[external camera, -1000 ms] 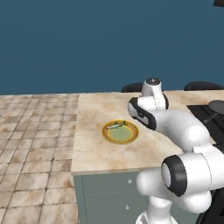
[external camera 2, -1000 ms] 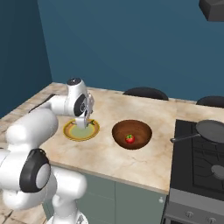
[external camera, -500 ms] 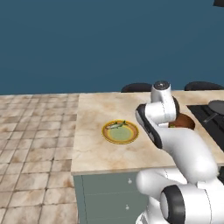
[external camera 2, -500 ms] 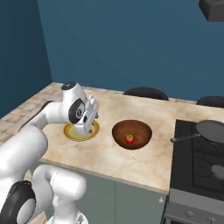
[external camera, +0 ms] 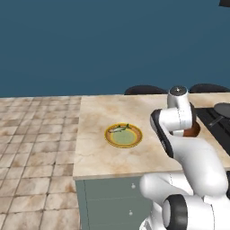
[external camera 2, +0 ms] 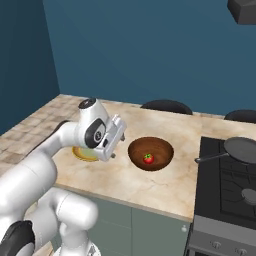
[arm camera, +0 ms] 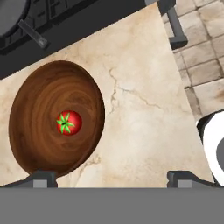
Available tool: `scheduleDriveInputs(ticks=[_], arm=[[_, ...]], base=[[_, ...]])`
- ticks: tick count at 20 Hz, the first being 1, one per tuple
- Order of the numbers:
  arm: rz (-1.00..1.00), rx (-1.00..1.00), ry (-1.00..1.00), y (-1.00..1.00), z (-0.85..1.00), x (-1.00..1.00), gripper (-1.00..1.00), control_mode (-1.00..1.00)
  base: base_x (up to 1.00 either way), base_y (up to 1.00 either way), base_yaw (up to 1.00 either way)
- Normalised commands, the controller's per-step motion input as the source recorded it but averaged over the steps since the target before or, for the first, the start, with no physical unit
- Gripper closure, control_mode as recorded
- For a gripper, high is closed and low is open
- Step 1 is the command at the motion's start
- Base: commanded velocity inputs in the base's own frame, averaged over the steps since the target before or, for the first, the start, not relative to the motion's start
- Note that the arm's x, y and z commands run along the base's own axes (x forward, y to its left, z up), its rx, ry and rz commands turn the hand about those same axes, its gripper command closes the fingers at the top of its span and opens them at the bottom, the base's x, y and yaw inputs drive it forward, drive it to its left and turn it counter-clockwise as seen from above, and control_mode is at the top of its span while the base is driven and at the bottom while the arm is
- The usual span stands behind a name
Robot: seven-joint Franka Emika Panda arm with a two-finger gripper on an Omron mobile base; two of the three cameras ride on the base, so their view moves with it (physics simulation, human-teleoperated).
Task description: Place the fish on the plate and place the tomato on the same plate.
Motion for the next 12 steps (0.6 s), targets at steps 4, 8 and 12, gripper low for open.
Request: scheduleDriveInputs(ticks=[4, 8, 12], arm=[[-0.19, 0.0, -0.02, -0.26, 0.0, -0.08, -1.0, -1.0], [-0.17, 0.02, -0.02, -0.16, -0.23, -0.08, -1.0, -1.0], [-0.13, 0.02, -0.03, -0.1, -0.3, 0.0, -1.0, -1.0]], base=[[0.0, 0.0, 0.0], [0.0, 0.0, 0.0], [0.0, 0.0, 0.0]])
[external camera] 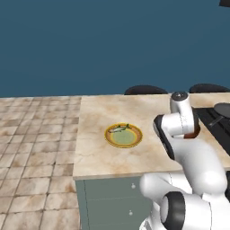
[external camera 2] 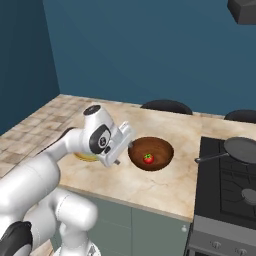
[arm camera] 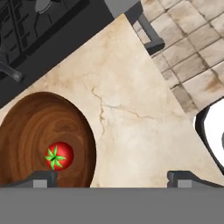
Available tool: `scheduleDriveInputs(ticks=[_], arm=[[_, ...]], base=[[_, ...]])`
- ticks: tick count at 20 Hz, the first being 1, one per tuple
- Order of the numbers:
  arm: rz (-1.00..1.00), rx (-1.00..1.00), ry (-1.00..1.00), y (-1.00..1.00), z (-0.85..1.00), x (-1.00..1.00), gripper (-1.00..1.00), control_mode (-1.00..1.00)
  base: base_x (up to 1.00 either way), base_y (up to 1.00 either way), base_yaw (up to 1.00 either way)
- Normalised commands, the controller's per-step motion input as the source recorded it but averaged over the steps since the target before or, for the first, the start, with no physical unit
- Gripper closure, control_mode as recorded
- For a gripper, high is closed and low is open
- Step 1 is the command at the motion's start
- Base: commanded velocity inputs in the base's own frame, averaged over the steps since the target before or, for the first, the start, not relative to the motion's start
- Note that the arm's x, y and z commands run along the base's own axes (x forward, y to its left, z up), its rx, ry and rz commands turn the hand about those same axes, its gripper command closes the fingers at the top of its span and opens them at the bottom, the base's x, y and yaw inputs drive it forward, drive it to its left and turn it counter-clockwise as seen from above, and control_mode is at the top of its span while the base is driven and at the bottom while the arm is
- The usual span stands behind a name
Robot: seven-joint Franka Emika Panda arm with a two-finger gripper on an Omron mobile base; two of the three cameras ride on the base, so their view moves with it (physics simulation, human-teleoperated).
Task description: Place the fish on the plate and place the tomato on the same plate.
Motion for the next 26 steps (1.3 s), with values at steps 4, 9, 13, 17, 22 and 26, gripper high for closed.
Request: scheduleDriveInputs(ticks=[4, 9, 13, 17, 22, 26], arm=[[-0.12, 0.0, -0.06, -0.04, -0.26, 0.0, -1.0, -1.0], [-0.08, 0.03, -0.05, -0.02, -0.25, 0.0, -1.0, -1.0], [0.0, 0.06, 0.0, 0.0, -0.2, 0.0, -1.0, -1.0], [0.0, 0.07, -0.01, -0.04, -0.11, 0.06, -1.0, -1.0], [0.0, 0.05, -0.07, -0.06, -0.1, 0.12, -1.0, -1.0], [0.0, 0.03, -0.07, -0.03, -0.12, 0.16, -1.0, -1.0]], base=[[0.0, 0.0, 0.0], [0.0, 0.0, 0.0], [0.0, 0.0, 0.0], [0.0, 0.0, 0.0], [0.0, 0.0, 0.0], [0.0, 0.0, 0.0]])
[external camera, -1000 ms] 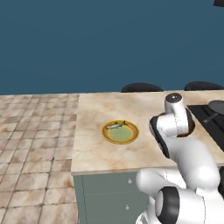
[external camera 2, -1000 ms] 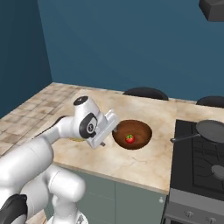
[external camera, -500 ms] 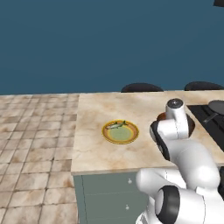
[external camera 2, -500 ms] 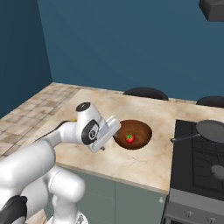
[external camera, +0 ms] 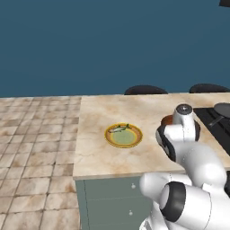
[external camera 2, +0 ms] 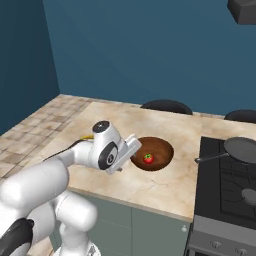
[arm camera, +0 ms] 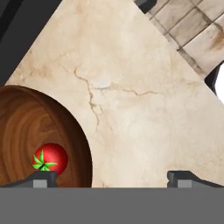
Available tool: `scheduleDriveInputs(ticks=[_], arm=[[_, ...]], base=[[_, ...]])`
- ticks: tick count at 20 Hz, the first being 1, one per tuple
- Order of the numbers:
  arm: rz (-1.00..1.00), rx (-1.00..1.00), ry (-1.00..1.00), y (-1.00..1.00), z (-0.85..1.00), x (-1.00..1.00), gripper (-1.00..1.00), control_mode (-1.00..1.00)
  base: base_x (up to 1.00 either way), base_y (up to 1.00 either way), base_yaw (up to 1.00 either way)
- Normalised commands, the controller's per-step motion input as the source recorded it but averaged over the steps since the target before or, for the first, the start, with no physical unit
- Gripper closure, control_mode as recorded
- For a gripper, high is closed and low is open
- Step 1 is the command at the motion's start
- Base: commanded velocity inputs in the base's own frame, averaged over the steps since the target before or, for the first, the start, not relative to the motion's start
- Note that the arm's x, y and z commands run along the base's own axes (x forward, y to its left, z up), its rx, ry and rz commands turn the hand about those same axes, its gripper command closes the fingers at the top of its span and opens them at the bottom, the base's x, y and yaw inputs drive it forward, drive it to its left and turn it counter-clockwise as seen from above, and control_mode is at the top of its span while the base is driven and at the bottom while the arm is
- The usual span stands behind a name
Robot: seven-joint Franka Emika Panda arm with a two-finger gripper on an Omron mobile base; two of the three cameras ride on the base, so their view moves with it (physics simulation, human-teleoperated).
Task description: Place the fish on the plate and place the tomato on the same plate.
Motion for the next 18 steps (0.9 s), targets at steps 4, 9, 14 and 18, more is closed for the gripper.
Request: scheduleDriveInputs(ticks=[4, 9, 14, 18], arm=[[0.0, 0.01, -0.05, 0.0, -0.11, 0.14, -1.0, -1.0], [0.0, 0.0, -0.01, 0.0, -0.13, 0.16, -1.0, -1.0], [0.0, 0.01, 0.0, -0.04, -0.11, 0.18, -1.0, -1.0], [0.0, 0.02, 0.0, -0.08, -0.07, 0.17, -1.0, -1.0]], base=[[0.0, 0.0, 0.0], [0.0, 0.0, 0.0], [0.0, 0.0, 0.0], [0.0, 0.0, 0.0]])
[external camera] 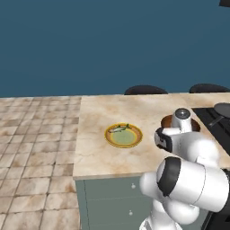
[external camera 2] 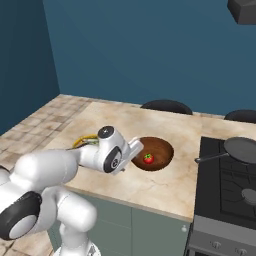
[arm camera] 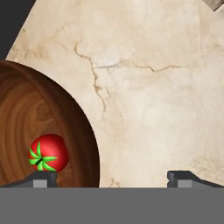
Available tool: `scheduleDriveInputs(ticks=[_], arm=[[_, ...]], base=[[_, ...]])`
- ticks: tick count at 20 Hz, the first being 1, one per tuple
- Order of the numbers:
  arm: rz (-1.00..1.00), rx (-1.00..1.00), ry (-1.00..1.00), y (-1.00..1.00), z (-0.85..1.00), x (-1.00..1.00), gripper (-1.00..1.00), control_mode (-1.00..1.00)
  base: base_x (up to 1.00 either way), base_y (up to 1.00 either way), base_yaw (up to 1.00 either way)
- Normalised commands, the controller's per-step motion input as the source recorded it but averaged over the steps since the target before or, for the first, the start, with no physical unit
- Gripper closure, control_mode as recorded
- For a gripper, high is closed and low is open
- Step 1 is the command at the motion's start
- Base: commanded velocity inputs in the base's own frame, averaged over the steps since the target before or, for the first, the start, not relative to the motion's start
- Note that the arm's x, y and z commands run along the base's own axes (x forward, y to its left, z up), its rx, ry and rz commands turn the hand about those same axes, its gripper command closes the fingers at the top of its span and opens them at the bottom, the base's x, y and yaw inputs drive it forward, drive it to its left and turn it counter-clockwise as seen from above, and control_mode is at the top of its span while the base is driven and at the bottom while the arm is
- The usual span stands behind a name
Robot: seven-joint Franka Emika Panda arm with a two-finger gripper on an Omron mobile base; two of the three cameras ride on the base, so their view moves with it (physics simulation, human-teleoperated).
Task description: Place the fish on the plate and place the tomato on the same plate.
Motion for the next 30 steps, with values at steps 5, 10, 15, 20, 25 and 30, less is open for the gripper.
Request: scheduleDriveInputs(ticks=[5, 10, 15, 20, 25, 30], arm=[[0.0, 0.03, 0.0, -0.1, -0.07, 0.18, -1.0, -1.0], [0.0, 0.02, 0.0, -0.08, -0.13, 0.18, -1.0, -1.0], [0.0, 0.02, 0.0, -0.07, -0.15, 0.17, -1.0, -1.0], [0.0, 0.01, 0.0, -0.05, -0.17, 0.15, -1.0, -1.0], [0.0, 0.0, 0.0, -0.03, -0.15, 0.09, -1.0, -1.0], [0.0, 0.0, 0.0, 0.0, -0.08, 0.01, 1.0, -1.0]], base=[[0.0, 0.0, 0.0], [0.0, 0.0, 0.0], [0.0, 0.0, 0.0], [0.0, 0.0, 0.0], [0.0, 0.0, 0.0], [0.0, 0.0, 0.0]])
